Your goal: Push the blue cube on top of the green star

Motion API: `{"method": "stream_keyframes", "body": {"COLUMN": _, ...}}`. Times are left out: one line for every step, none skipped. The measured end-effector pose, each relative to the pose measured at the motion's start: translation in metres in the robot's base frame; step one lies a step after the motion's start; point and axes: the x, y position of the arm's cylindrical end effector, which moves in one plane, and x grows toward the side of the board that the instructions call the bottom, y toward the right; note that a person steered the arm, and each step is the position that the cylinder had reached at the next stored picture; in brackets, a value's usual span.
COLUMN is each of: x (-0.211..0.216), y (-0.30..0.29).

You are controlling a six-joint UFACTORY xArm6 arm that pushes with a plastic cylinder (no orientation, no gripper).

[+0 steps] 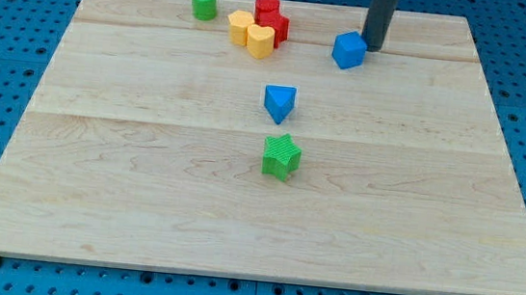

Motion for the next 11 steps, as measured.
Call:
{"method": "stream_keyframes", "body": {"x": 0.011, "y": -0.025}}
{"method": "stream_keyframes", "body": {"x": 0.021, "y": -0.049}}
{"method": "stream_keyframes", "body": {"x": 0.016, "y": -0.065}}
{"method": "stream_keyframes", "body": {"x": 0.022, "y": -0.086}}
{"method": "stream_keyframes", "body": {"x": 0.034, "y": -0.103}}
{"method": "stream_keyframes", "body": {"x": 0.045, "y": -0.119}}
{"method": "stream_keyframes", "body": {"x": 0.045, "y": -0.143}}
{"method": "stream_keyframes", "body": {"x": 0.045, "y": -0.178}}
{"method": "stream_keyframes", "body": {"x": 0.044, "y": -0.181}}
{"method": "stream_keyframes", "body": {"x": 0.047, "y": -0.156}}
{"method": "stream_keyframes", "body": {"x": 0.048, "y": -0.144}}
